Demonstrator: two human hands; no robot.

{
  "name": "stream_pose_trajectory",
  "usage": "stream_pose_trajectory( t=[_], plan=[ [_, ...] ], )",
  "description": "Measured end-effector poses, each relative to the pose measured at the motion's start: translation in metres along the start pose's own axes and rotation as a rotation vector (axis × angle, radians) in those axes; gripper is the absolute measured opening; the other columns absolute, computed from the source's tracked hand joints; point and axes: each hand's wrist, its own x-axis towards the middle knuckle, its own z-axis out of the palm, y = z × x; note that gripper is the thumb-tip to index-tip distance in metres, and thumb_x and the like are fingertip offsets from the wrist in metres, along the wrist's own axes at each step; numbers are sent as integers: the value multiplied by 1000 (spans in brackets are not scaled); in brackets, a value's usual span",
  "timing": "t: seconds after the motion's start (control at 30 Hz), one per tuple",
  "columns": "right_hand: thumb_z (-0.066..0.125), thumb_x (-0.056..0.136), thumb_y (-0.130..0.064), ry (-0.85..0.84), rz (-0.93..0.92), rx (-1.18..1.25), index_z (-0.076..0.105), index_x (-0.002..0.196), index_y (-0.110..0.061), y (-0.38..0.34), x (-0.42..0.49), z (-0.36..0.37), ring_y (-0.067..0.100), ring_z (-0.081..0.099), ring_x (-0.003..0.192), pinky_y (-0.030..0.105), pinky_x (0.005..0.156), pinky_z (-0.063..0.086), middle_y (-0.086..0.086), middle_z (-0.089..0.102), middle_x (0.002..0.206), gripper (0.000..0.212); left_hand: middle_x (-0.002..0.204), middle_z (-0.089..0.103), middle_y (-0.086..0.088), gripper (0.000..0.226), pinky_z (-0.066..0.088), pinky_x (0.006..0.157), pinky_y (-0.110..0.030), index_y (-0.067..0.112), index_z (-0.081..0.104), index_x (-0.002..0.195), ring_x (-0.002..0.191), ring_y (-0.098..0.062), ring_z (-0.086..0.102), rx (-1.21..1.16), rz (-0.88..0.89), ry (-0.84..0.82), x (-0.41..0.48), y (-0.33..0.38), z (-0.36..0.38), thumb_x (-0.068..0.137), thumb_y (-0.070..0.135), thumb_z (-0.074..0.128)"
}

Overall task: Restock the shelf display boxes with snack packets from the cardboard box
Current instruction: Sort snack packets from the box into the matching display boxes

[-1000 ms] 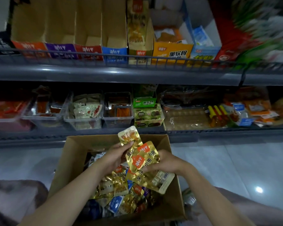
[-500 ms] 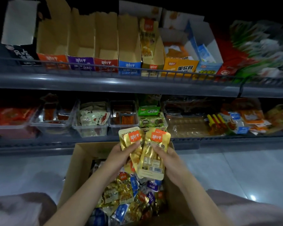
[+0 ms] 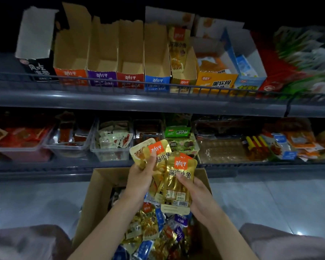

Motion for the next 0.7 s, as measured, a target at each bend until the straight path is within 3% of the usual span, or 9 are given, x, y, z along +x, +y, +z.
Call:
stream_pose_trajectory(
  t=[0.1, 0.17, 0.2, 0.23, 0.33, 0.43, 0.53, 0.6, 0.7],
  plan=[
    [63, 86, -29, 43, 19, 84, 60, 122, -8, 0, 4, -3, 30, 66, 106, 47, 95, 49, 13, 70, 113, 43, 79, 56, 12, 32, 37, 88, -27, 27, 52, 81, 72, 1, 48, 46, -34, 7, -1, 8, -3, 97, 49, 36],
    [62, 85, -34, 71, 23, 159, 59, 124, -8, 0, 7, -7, 30, 65, 109, 49, 99, 46, 13, 69, 116, 48, 88, 61, 6, 31, 35, 96, -31, 25, 53, 86, 82, -6, 56, 14, -30, 101, 8, 10, -11, 97, 49, 37],
    [62, 84, -38, 83, 19, 182, 60, 124, -10, 1, 8, -9, 29, 65, 110, 50, 101, 44, 13, 69, 116, 49, 95, 65, 0, 29, 41, 98, -36, 23, 55, 92, 90, -14, 61, -40, -33, 160, 14, 9, -16, 96, 48, 41],
    [60, 84, -41, 87, 19, 197, 62, 122, -10, 2, 8, -10, 29, 64, 111, 51, 103, 41, 13, 69, 116, 49, 100, 67, -5, 28, 51, 92, -39, 18, 57, 100, 94, -20, 64, -78, -42, 212, 17, 10, -20, 96, 43, 45],
    [55, 89, -37, 45, 84, 341, 58, 125, -6, 4, 6, -8, 34, 62, 112, 51, 98, 46, 20, 66, 118, 48, 106, 66, -7, 22, 58, 64, -21, 12, 57, 115, 97, -21, 66, -130, 10, 259, 21, 10, -26, 94, 19, 56],
    [56, 89, -34, 44, 120, 391, 56, 126, -7, 2, 5, 4, 33, 67, 104, 43, 75, 56, 19, 68, 115, 46, 109, 65, -4, 33, 56, 69, -24, 16, 55, 120, 99, -19, 65, -191, -18, 152, 14, 6, -20, 88, 7, 62],
    [61, 84, -32, 102, 64, 348, 56, 126, -7, -3, 9, 6, 29, 67, 105, 43, 80, 54, 15, 69, 114, 49, 98, 71, -5, 35, 51, 76, -33, 14, 59, 116, 92, -22, 66, -163, -151, -31, 6, 6, -11, 85, -1, 62],
    [63, 84, -30, 104, 29, 276, 59, 121, -7, -10, 9, 3, 29, 68, 102, 46, 86, 52, 14, 71, 110, 43, 86, 71, -8, 32, 51, 69, -33, 13, 61, 108, 78, -22, 66, -164, -185, -159, 3, 10, -13, 84, -8, 55],
    [66, 84, -27, 117, -60, 32, 62, 115, -11, -22, 7, -4, 27, 70, 96, 46, 90, 52, 8, 73, 103, 35, 95, 66, -13, 32, 54, 60, -29, 9, 59, 112, 75, -20, 66, -171, -205, -358, 3, 20, -23, 80, 11, 54]
  ],
)
